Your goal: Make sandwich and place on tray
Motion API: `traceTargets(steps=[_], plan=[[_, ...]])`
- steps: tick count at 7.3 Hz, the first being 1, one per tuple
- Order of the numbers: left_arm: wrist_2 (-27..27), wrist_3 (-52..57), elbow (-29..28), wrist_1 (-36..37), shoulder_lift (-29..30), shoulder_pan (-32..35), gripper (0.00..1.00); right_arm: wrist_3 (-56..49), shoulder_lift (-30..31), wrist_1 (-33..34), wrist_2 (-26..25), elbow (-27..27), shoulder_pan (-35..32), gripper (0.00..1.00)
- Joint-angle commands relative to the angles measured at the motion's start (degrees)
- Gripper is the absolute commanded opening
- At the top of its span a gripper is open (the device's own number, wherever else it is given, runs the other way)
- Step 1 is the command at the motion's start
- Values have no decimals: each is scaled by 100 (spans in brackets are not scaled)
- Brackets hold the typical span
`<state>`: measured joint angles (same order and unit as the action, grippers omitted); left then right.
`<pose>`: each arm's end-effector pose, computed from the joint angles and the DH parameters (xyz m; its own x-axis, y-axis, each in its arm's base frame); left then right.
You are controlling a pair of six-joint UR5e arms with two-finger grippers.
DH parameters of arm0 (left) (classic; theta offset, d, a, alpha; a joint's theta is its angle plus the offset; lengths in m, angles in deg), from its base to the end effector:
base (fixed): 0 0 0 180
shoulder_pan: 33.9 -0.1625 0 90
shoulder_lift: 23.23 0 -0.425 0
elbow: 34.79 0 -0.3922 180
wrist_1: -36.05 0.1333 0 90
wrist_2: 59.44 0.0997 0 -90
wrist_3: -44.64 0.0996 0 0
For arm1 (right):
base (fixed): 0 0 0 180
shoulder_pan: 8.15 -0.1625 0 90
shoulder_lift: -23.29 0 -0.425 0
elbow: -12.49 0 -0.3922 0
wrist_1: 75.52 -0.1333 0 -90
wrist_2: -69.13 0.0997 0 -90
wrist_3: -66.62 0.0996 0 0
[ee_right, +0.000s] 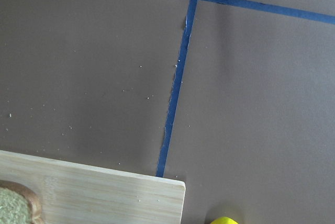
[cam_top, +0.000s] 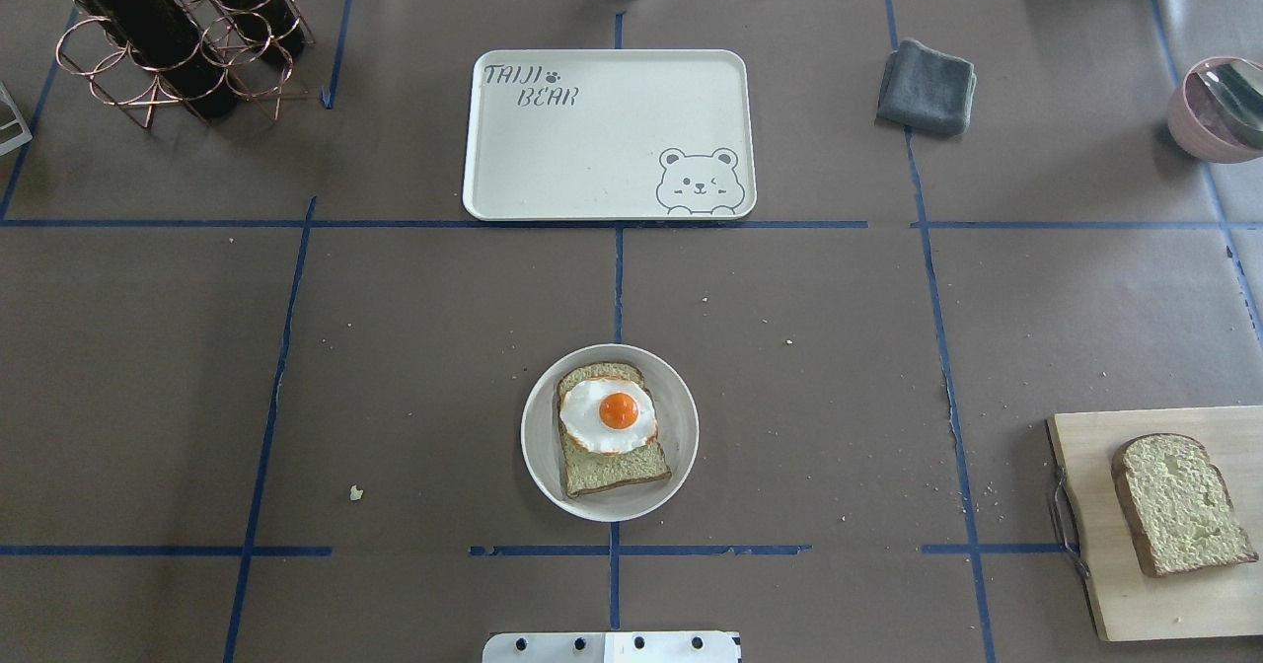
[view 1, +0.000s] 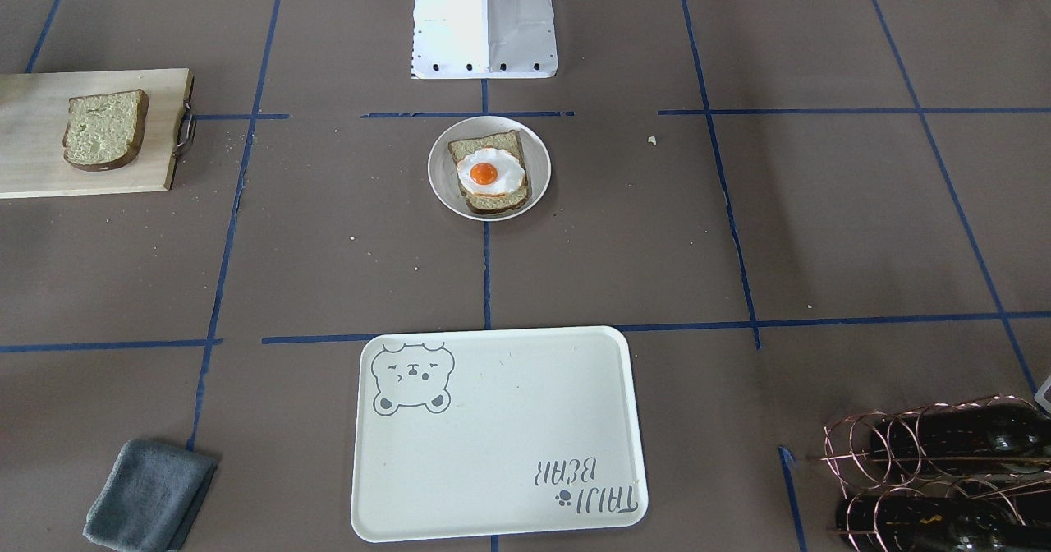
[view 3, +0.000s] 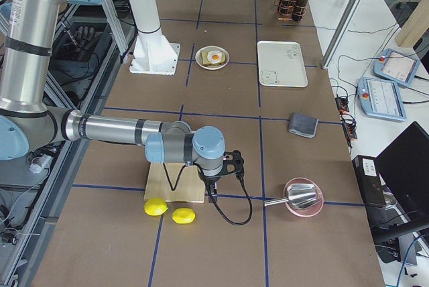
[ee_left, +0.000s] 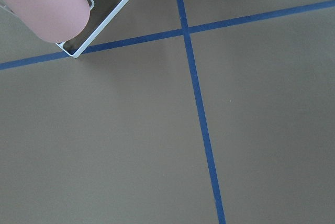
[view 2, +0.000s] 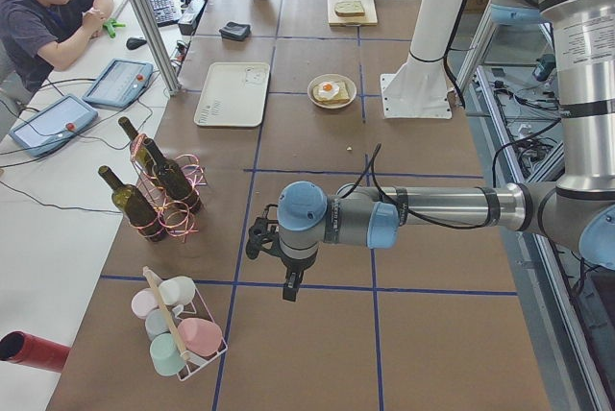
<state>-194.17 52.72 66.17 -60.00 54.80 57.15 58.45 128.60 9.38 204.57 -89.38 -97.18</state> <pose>-0.0707 -0.4083 0.6469 0.7069 0.1883 -0.6817 -0.0819 0.9792 0.1855 0.0559 -0.3820 0.6629 0.6917 -0.1742 0.7009 0.1164 0.9847 0.1299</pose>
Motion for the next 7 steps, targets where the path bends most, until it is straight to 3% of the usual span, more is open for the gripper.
traceTargets(steps=[1, 7], plan=[[-9, 1, 37, -2, 19, 9, 100, -26, -10, 9, 0, -26, 0, 100], [0, 1, 29, 7, 2, 0, 100, 219, -415, -79, 44, 44, 53, 100]])
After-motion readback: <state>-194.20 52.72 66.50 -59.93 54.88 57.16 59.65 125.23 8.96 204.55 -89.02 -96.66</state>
